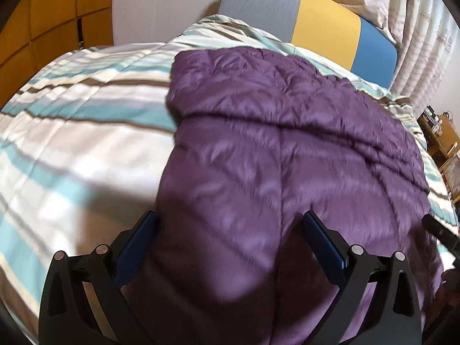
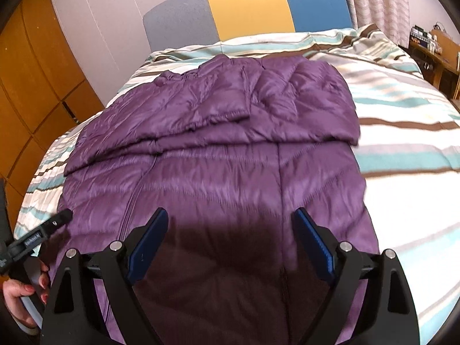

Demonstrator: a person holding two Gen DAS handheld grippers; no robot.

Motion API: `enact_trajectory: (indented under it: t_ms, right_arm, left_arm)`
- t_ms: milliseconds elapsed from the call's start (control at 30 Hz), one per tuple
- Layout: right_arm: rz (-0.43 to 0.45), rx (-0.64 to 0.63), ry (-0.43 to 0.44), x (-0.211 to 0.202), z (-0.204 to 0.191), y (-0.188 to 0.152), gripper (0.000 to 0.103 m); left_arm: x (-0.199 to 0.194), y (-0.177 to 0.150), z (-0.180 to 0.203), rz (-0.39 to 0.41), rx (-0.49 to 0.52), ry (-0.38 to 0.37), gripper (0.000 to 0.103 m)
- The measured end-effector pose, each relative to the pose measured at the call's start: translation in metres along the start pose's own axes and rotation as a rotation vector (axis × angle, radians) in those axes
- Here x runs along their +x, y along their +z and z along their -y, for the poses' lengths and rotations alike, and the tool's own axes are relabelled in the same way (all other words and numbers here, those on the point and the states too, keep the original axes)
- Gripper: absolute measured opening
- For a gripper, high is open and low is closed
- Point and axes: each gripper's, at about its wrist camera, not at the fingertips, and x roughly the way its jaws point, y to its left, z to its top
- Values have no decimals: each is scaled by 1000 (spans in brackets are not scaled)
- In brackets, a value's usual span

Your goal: Fold large clothes

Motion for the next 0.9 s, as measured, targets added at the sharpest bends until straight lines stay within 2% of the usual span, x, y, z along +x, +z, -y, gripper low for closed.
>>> enact_trajectory:
  t_ms: [133, 267, 367, 433, 567, 667, 833, 900]
  right_arm:
    - [-24, 5, -9, -12, 11, -17, 89]
    - [-78, 29, 5, -17, 28, -34, 90]
    - [-101, -30, 32, -25, 31, -45, 93]
    - [-110, -93, 14, -29, 27, -52, 94]
    - [-94, -161, -35, -37, 18, -65, 95]
    - [-84, -158, -46, -45, 19, -72, 95]
    - [-70, -140, -47, -68, 30, -78, 89]
    - [-68, -131, -49, -77, 35, -80, 84]
  left_arm:
    - [-10, -17, -9, 9, -20, -21, 100]
    - [-18, -28, -12, 22, -15, -3, 100]
    - [-22, -35, -9, 26, 17, 24, 100]
    - [-25, -39, -8, 30, 29, 33, 100]
    - [-32, -47, -14, 20, 19, 5, 100]
    - [-40, -54, -18, 20, 18, -8, 100]
    - [-54, -65, -25, 29, 24, -15, 100]
    - [-58, -69, -29, 28, 25, -23, 100]
